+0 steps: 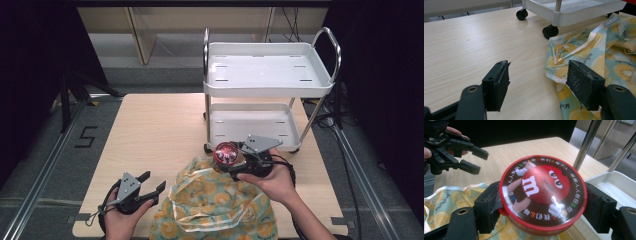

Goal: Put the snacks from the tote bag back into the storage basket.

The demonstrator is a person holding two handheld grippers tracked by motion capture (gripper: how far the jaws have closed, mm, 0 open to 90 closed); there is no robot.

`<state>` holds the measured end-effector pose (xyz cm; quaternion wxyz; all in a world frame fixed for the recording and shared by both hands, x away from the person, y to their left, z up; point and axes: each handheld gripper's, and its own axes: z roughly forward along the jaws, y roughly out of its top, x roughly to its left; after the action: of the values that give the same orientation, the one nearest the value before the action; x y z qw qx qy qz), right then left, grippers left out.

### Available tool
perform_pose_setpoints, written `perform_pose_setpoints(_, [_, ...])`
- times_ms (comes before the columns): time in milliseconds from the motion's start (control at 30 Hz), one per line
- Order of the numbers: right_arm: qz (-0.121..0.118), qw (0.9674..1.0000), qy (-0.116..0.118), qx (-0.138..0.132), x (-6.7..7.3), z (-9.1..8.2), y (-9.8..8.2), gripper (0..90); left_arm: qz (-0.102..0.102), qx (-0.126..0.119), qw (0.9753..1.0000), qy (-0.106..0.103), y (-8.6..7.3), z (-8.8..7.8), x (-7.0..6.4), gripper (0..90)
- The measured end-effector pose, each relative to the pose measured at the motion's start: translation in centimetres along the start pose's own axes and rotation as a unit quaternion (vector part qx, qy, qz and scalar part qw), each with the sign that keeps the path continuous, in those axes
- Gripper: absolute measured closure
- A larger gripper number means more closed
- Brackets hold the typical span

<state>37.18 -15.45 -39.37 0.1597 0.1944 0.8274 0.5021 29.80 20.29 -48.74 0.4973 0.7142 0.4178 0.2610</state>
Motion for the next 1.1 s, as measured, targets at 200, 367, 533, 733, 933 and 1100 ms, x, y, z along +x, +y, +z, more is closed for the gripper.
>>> perform_pose_setpoints(200, [-0.005, 1.0, -0.002, 0.0, -0.2, 0.1, -0.1, 26.1, 0.006, 0.004, 1.0, 0.0, 0.0, -0.1, 0.1, 33.7])
perform_pose_setpoints(367, [-0.004, 1.0, 0.001, 0.006, -0.5, 0.2, -0.1, 26.1, 0.006, 0.004, 1.0, 0.002, 0.0, -0.1, 0.1, 33.7])
perform_pose_setpoints(533, [-0.004, 1.0, -0.004, 0.001, -0.7, 0.3, -0.1, 26.1, 0.003, 0.006, 1.0, 0.004, 0.0, -0.1, 0.0, 33.7])
perform_pose_setpoints(733, [-0.001, 1.0, -0.007, 0.004, -0.9, 0.3, -0.2, 26.1, 0.005, 0.004, 1.0, 0.001, 0.0, -0.1, 0.1, 33.7])
perform_pose_setpoints(933, [-0.002, 0.9999, -0.005, 0.01, -1.2, 0.3, 0.0, 26.1, 0.005, 0.003, 1.0, 0.001, 0.0, -0.1, 0.1, 33.7])
perform_pose_setpoints(1100, [-0.005, 0.9999, -0.007, 0.008, -1.4, 0.4, 0.0, 26.1, 0.006, 0.004, 1.0, 0.001, 0.0, -0.1, 0.1, 33.7])
